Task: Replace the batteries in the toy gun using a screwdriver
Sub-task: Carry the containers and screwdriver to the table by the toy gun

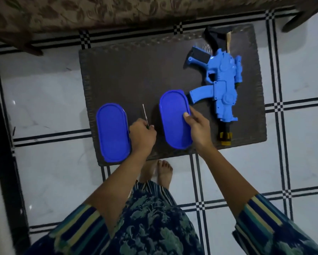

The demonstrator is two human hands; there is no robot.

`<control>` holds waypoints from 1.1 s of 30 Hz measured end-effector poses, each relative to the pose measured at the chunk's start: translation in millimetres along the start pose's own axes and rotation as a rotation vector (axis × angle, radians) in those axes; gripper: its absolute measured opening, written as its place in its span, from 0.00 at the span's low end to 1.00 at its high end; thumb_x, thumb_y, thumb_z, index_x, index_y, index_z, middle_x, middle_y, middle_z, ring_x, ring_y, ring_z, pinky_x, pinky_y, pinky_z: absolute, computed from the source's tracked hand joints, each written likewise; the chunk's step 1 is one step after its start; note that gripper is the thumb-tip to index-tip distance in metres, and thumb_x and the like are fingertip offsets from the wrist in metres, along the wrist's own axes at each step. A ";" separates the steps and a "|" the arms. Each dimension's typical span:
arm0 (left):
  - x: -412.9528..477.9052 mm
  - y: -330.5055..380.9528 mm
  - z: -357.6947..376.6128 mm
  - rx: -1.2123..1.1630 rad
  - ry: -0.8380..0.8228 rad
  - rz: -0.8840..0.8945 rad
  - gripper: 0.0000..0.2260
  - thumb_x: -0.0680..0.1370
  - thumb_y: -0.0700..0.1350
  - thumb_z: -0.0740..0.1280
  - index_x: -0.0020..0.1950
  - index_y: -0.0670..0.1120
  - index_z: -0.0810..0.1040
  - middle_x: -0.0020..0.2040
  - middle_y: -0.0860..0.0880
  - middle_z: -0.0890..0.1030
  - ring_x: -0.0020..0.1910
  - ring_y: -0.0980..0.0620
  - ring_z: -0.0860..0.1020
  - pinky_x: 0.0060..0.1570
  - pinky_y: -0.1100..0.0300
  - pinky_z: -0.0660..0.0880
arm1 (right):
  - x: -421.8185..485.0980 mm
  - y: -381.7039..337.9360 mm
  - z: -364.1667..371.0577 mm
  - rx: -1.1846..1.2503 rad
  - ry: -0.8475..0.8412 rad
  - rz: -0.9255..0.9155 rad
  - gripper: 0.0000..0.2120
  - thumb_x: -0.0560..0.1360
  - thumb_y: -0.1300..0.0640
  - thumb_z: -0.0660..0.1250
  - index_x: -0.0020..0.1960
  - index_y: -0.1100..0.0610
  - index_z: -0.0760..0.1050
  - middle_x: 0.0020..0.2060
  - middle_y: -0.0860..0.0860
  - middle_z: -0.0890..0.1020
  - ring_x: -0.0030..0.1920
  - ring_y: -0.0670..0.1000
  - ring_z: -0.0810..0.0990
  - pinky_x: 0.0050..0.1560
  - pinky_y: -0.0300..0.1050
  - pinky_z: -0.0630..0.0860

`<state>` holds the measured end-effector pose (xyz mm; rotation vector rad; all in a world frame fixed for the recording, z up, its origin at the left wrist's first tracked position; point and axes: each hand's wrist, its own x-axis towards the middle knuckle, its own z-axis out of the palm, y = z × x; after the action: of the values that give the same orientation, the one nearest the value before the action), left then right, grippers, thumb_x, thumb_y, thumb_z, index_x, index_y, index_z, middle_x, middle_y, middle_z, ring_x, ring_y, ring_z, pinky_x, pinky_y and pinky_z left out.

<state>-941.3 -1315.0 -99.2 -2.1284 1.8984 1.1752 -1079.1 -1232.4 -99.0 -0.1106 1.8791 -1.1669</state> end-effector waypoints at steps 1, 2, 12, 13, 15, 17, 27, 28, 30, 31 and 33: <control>2.7 -1.3 0.8 0.008 0.003 0.006 0.07 0.75 0.41 0.70 0.51 0.39 0.78 0.44 0.46 0.79 0.40 0.54 0.72 0.30 0.66 0.64 | 0.5 1.1 2.1 -0.006 0.008 -0.012 0.17 0.80 0.57 0.65 0.69 0.56 0.74 0.51 0.40 0.81 0.54 0.42 0.79 0.52 0.36 0.77; 4.6 -2.0 0.8 0.021 -0.003 0.010 0.07 0.76 0.41 0.70 0.51 0.39 0.78 0.43 0.46 0.78 0.40 0.54 0.72 0.28 0.67 0.63 | 0.1 1.7 4.0 -0.017 0.009 -0.022 0.17 0.80 0.57 0.65 0.69 0.56 0.74 0.53 0.41 0.81 0.55 0.42 0.79 0.52 0.36 0.77; 5.4 1.4 -0.8 0.135 -0.033 0.031 0.15 0.76 0.43 0.70 0.59 0.38 0.73 0.56 0.41 0.77 0.50 0.45 0.77 0.40 0.61 0.66 | -11.8 0.7 5.0 -0.348 0.116 -0.128 0.17 0.80 0.51 0.65 0.65 0.57 0.77 0.56 0.51 0.83 0.52 0.46 0.80 0.46 0.31 0.74; 2.3 3.9 -3.4 0.138 -0.038 0.051 0.14 0.76 0.43 0.69 0.59 0.38 0.73 0.56 0.41 0.77 0.51 0.44 0.77 0.41 0.61 0.66 | -15.4 -2.9 4.4 -0.382 0.132 -0.156 0.17 0.80 0.51 0.64 0.66 0.58 0.76 0.57 0.52 0.83 0.54 0.47 0.80 0.49 0.34 0.75; -7.1 7.6 -13.9 0.138 -0.026 0.142 0.10 0.78 0.41 0.66 0.56 0.38 0.75 0.54 0.41 0.76 0.50 0.46 0.77 0.42 0.62 0.65 | -27.7 -12.5 1.8 -0.469 0.157 -0.245 0.18 0.81 0.53 0.63 0.67 0.60 0.75 0.60 0.55 0.82 0.59 0.51 0.79 0.55 0.40 0.73; -20.3 11.5 -31.9 0.137 -0.023 0.267 0.07 0.79 0.41 0.63 0.54 0.39 0.77 0.53 0.42 0.76 0.46 0.50 0.74 0.41 0.64 0.64 | -41.9 -25.1 -2.9 -0.625 0.139 -0.348 0.18 0.82 0.54 0.61 0.68 0.62 0.74 0.62 0.57 0.80 0.63 0.55 0.76 0.60 0.43 0.71; -147.8 75.8 -184.6 0.088 -0.067 0.833 0.12 0.81 0.44 0.60 0.60 0.39 0.76 0.60 0.42 0.78 0.58 0.44 0.76 0.58 0.53 0.72 | -187.2 -155.9 -60.1 -0.924 0.158 -0.660 0.17 0.77 0.59 0.64 0.63 0.65 0.77 0.59 0.65 0.79 0.60 0.66 0.77 0.66 0.62 0.71; -162.2 81.9 -198.5 0.074 -0.074 0.870 0.13 0.81 0.44 0.60 0.61 0.39 0.77 0.61 0.42 0.77 0.59 0.44 0.75 0.60 0.55 0.70 | -204.1 -167.4 -67.5 -0.916 0.203 -0.686 0.16 0.76 0.61 0.65 0.61 0.66 0.78 0.58 0.65 0.80 0.59 0.67 0.78 0.65 0.62 0.72; -189.6 93.2 -221.5 0.055 -0.069 0.921 0.12 0.81 0.42 0.61 0.61 0.38 0.77 0.61 0.41 0.78 0.60 0.43 0.75 0.60 0.60 0.66 | -238.8 -188.3 -80.7 -0.904 0.248 -0.697 0.16 0.75 0.62 0.67 0.61 0.66 0.78 0.56 0.66 0.80 0.58 0.67 0.78 0.63 0.63 0.73; -202.6 98.9 -230.2 0.057 -0.066 0.946 0.12 0.81 0.41 0.62 0.60 0.37 0.77 0.60 0.41 0.78 0.59 0.43 0.75 0.60 0.62 0.65 | -255.5 -196.8 -88.3 -0.904 0.266 -0.702 0.16 0.75 0.62 0.67 0.61 0.67 0.78 0.56 0.66 0.80 0.58 0.68 0.78 0.63 0.64 0.73; -220.4 108.4 -240.9 0.078 -0.067 0.978 0.13 0.80 0.43 0.61 0.59 0.38 0.77 0.59 0.41 0.79 0.58 0.44 0.76 0.59 0.61 0.66 | -276.7 -207.5 -101.4 -0.897 0.279 -0.688 0.17 0.77 0.59 0.64 0.62 0.66 0.77 0.57 0.65 0.80 0.58 0.66 0.78 0.65 0.61 0.71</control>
<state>-907.2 -1281.2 241.5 -1.0332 2.9714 1.1758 -1060.4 -1143.0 249.7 -1.2146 2.5937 -0.6600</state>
